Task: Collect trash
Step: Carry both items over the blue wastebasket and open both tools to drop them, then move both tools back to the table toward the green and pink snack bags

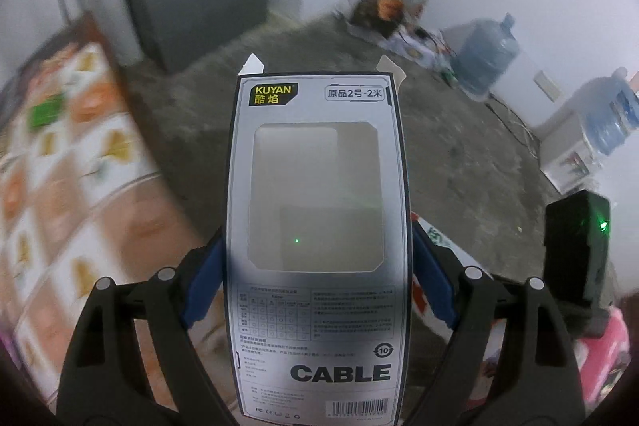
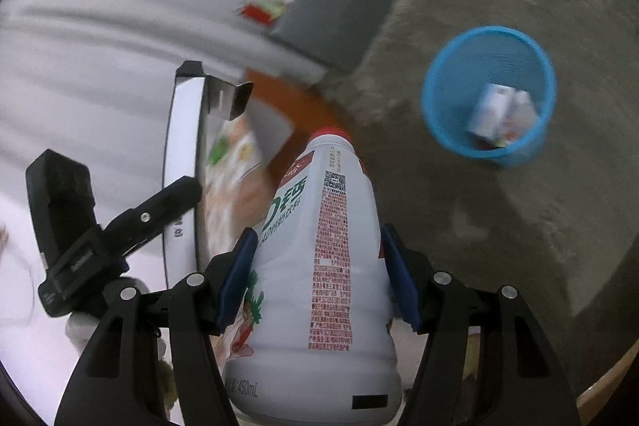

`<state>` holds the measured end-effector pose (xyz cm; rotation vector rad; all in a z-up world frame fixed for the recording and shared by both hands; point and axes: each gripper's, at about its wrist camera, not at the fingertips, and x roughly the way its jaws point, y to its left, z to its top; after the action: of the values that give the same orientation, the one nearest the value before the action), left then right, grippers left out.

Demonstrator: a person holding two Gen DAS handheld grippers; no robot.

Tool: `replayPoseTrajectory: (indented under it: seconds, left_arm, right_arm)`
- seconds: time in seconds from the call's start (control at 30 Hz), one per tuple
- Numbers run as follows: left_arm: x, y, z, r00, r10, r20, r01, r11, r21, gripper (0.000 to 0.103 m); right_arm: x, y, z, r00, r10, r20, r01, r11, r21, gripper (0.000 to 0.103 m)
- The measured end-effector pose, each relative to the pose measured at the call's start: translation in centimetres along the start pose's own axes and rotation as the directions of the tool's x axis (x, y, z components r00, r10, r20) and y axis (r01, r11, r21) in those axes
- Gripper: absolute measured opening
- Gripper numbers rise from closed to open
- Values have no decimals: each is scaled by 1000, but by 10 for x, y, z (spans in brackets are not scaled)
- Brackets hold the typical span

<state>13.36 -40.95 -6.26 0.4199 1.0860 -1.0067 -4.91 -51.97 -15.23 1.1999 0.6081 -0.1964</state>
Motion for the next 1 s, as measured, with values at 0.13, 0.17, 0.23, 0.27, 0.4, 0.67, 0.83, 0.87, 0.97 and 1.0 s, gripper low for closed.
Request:
replayPoseTrajectory:
  seconds: [0.13, 0.17, 0.23, 0.27, 0.4, 0.67, 0.83, 0.87, 0.97, 1.0]
  left_arm:
    - [54, -24, 37, 997, -41, -59, 41, 999, 0, 81]
    - [66, -29, 48, 997, -44, -63, 44, 999, -3, 81]
    - [91, -36, 69, 998, -35, -54, 35, 999, -8, 84]
    - [107, -40, 83, 998, -31, -48, 31, 999, -13, 86]
    - [159, -41, 114, 1000, 3, -27, -5, 998, -56, 88]
    - [167, -22, 94, 999, -38, -14, 35, 987, -158, 88]
    - [129, -15, 72, 997, -65, 27, 68, 989, -128, 88]
    - [117, -16, 67, 997, -74, 39, 78, 990, -117, 88]
    - [86, -16, 52, 992, -98, 82, 105, 991, -86, 88]
    - [73, -17, 45, 989, -106, 99, 113, 991, -71, 88]
  right_arm:
    - [14, -37, 44, 997, -68, 30, 65, 994, 90, 61]
    - [21, -42, 55, 997, -75, 32, 72, 993, 94, 62]
    - [38, -57, 85, 995, -96, 38, 90, 987, 132, 63]
    - [45, -65, 100, 992, -114, 50, 106, 984, 145, 63]
    - [70, -103, 138, 969, -224, 106, 204, 963, 175, 72]
    - [48, -136, 90, 931, -330, 155, 298, 934, 198, 72]
    - [20, -120, 51, 904, -378, 202, 361, 925, 119, 72]
    - [12, -109, 43, 894, -390, 223, 381, 921, 84, 72]
    - [-5, -79, 27, 860, -420, 290, 441, 898, -7, 72]
    - [-11, -70, 22, 852, -424, 308, 453, 891, -29, 72]
